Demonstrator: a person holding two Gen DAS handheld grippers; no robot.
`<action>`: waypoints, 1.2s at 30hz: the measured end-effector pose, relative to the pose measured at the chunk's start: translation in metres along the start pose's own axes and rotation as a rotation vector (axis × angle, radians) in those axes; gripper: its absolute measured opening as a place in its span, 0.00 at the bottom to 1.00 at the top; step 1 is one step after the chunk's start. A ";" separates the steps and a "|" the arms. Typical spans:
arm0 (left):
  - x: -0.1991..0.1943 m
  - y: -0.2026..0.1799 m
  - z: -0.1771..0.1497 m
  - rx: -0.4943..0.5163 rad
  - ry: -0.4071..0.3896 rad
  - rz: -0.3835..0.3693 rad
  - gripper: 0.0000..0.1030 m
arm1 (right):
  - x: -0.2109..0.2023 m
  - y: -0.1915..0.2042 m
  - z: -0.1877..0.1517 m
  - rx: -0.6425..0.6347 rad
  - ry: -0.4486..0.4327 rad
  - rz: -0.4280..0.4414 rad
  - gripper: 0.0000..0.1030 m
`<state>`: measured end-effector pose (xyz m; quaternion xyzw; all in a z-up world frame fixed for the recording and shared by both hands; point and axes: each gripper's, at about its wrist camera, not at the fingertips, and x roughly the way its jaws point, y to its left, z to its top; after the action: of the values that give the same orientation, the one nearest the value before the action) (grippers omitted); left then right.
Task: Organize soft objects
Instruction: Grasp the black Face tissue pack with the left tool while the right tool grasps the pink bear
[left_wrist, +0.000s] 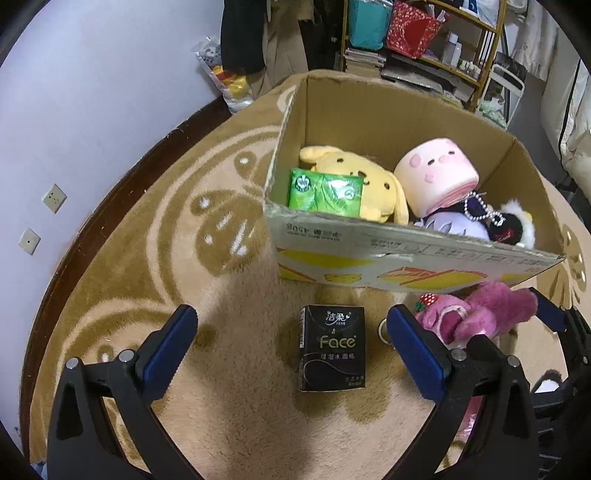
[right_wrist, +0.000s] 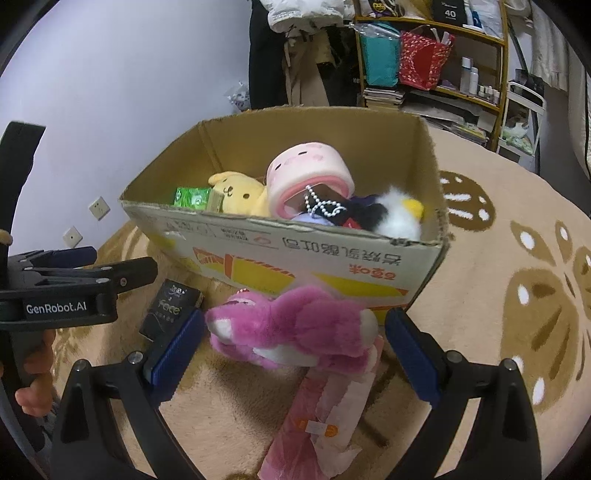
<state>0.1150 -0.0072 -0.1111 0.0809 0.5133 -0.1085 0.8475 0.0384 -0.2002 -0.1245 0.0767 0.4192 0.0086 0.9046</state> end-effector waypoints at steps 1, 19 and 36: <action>0.003 -0.001 0.000 0.003 0.010 -0.001 0.98 | 0.002 0.001 0.000 -0.008 0.005 0.000 0.99; 0.045 -0.008 -0.002 0.008 0.116 -0.015 0.98 | 0.023 0.016 -0.005 -0.108 0.043 -0.031 0.99; 0.075 -0.003 0.001 -0.023 0.170 -0.015 0.92 | 0.037 0.015 -0.007 -0.133 0.068 -0.021 0.99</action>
<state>0.1489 -0.0184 -0.1776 0.0759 0.5852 -0.1018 0.8009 0.0581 -0.1810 -0.1548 0.0119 0.4490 0.0296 0.8930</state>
